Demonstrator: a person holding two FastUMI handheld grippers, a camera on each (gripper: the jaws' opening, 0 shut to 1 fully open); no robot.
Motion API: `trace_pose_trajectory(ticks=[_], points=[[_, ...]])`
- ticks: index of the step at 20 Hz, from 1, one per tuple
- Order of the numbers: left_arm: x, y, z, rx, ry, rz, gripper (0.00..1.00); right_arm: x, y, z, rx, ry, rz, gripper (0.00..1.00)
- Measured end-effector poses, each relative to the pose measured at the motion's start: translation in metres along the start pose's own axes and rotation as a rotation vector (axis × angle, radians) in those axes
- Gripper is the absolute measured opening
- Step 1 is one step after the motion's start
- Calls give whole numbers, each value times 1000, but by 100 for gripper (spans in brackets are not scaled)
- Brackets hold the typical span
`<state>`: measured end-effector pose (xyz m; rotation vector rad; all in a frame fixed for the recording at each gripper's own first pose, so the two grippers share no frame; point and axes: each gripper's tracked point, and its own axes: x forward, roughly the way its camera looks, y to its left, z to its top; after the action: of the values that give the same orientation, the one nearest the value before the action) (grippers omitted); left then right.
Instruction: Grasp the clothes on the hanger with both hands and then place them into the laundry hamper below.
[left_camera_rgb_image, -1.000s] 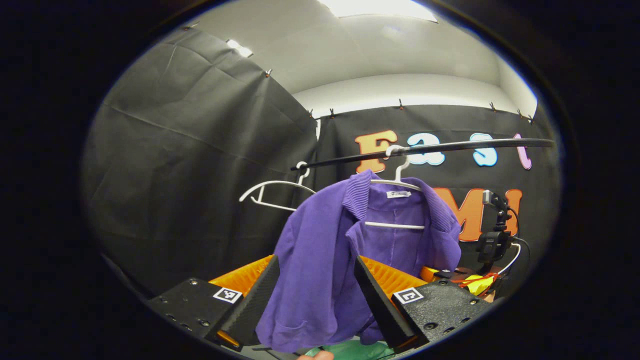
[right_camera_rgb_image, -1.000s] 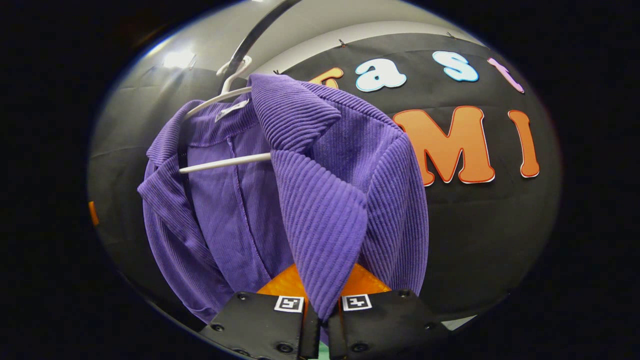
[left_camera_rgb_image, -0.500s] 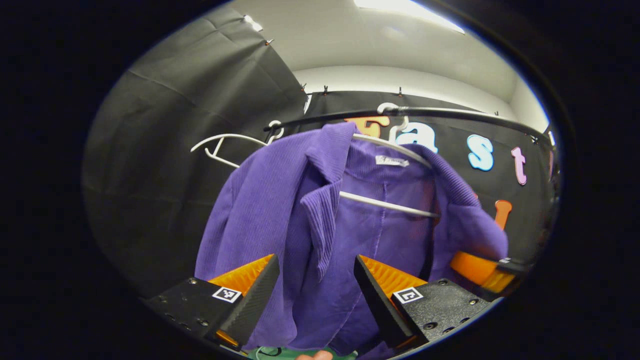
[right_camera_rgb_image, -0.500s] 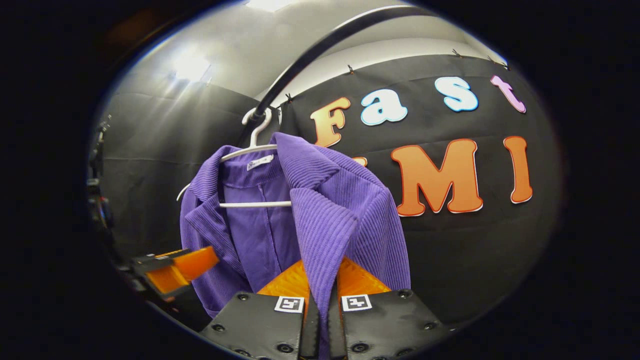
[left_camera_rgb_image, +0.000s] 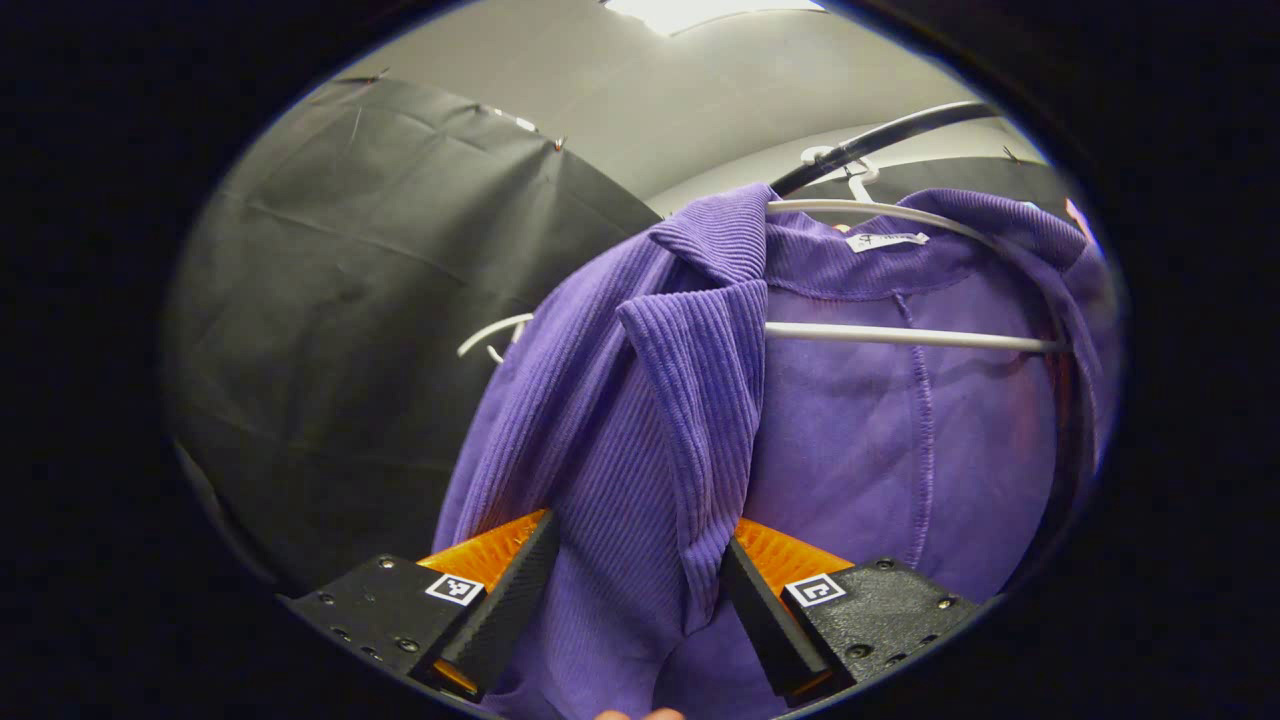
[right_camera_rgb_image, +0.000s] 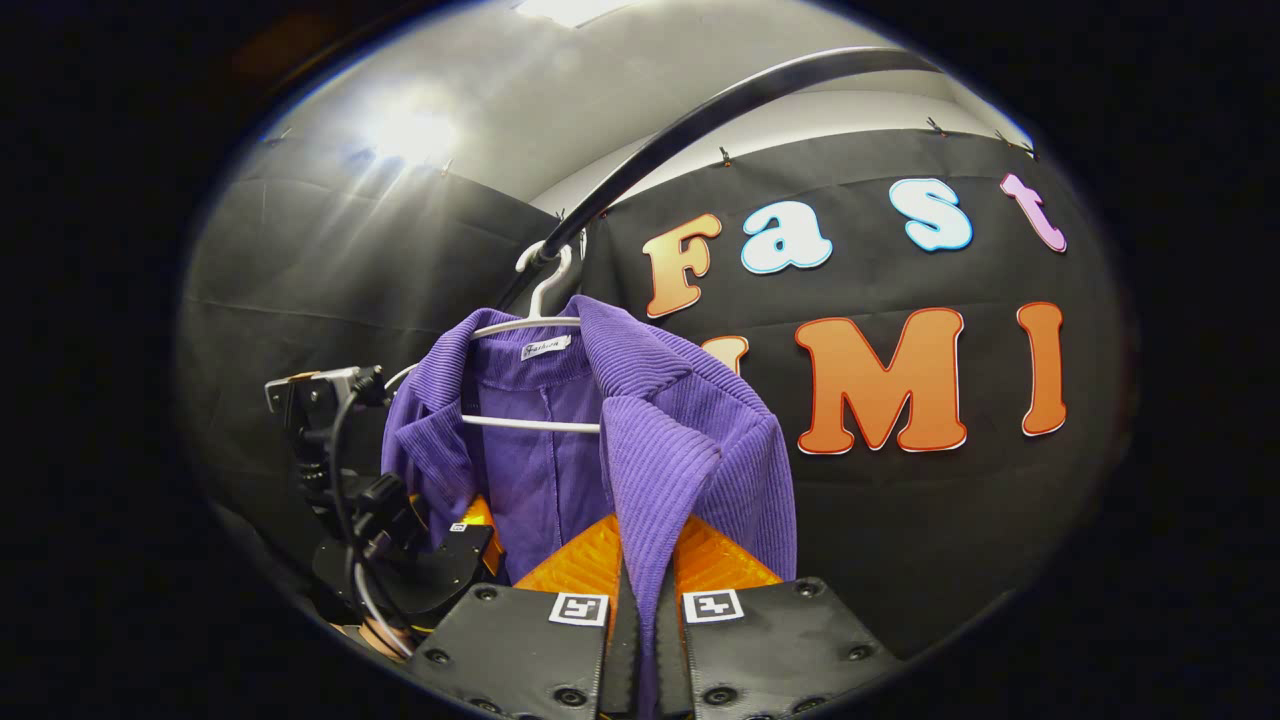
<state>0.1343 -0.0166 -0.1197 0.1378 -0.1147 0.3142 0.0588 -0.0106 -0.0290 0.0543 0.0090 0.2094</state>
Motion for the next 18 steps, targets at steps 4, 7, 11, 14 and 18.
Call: trace_pose_trajectory(ticks=[4, 7, 11, 14, 18], points=[[-4, 27, 11, 178, -29, -14, 12, -5, -15, 4, 4, -19, -42, 10], [-16, 38, 31, 184, -30, -74, 6, -5, -25, 9, 13, -58, -89, 14], [-25, 73, 72, 174, -51, -37, 5, -6, -37, 11, 20, -95, -144, 14], [-15, 95, 109, 160, -68, -22, 5, -6, -52, 19, -11, -121, -205, 14], [2, 124, 151, 123, -104, 33, 7, -6, -62, 28, -12, -142, -256, 14]])
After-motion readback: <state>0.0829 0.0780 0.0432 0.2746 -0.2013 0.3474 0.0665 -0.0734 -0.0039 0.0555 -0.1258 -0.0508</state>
